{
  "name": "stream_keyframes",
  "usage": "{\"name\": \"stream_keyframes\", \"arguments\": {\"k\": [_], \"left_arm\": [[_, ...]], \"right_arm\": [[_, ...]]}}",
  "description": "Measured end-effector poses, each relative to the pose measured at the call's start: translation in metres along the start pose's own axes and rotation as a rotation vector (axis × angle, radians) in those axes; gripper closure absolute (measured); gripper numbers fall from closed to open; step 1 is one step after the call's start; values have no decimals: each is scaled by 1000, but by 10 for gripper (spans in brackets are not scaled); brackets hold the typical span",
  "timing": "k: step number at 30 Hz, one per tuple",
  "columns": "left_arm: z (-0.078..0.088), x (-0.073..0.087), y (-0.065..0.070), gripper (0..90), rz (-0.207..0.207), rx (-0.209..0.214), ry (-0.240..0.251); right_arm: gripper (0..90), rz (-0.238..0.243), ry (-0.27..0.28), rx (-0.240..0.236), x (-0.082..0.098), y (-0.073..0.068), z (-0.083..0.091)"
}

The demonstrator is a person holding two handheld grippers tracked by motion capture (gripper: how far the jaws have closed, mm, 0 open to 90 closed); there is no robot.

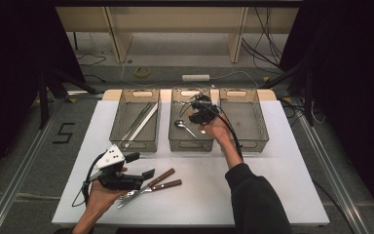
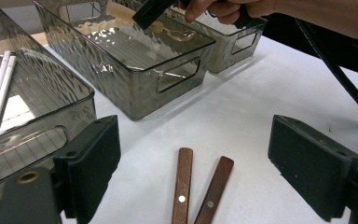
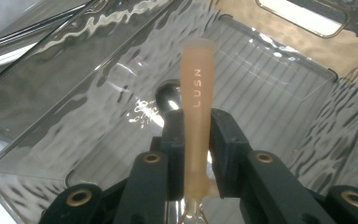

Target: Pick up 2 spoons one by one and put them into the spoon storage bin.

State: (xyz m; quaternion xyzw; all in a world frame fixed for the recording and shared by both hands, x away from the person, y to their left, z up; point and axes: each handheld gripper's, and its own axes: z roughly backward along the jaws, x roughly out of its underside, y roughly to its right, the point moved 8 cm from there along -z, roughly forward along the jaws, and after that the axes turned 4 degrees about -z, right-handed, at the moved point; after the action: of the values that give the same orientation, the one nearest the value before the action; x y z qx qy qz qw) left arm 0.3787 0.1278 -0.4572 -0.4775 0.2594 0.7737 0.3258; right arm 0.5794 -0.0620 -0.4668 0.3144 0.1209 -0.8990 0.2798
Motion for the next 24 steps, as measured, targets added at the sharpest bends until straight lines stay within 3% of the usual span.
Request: {"name": "stream_keyframes", "arguments": {"k": [6, 9, 15, 24], "left_arm": [[-1, 2, -1, 163, 0, 2, -14], [-2, 4, 0, 166, -3, 6, -34], [-3, 6, 0, 166, 3, 13, -50], [-7, 11, 0, 177, 10, 7, -115]], "right_arm": [[755, -13, -17, 10, 2, 0, -4], [670, -31, -11, -3, 2, 0, -5], [592, -26, 36, -64, -3, -7, 10], [441, 37, 69, -159, 9, -24, 39]]}}
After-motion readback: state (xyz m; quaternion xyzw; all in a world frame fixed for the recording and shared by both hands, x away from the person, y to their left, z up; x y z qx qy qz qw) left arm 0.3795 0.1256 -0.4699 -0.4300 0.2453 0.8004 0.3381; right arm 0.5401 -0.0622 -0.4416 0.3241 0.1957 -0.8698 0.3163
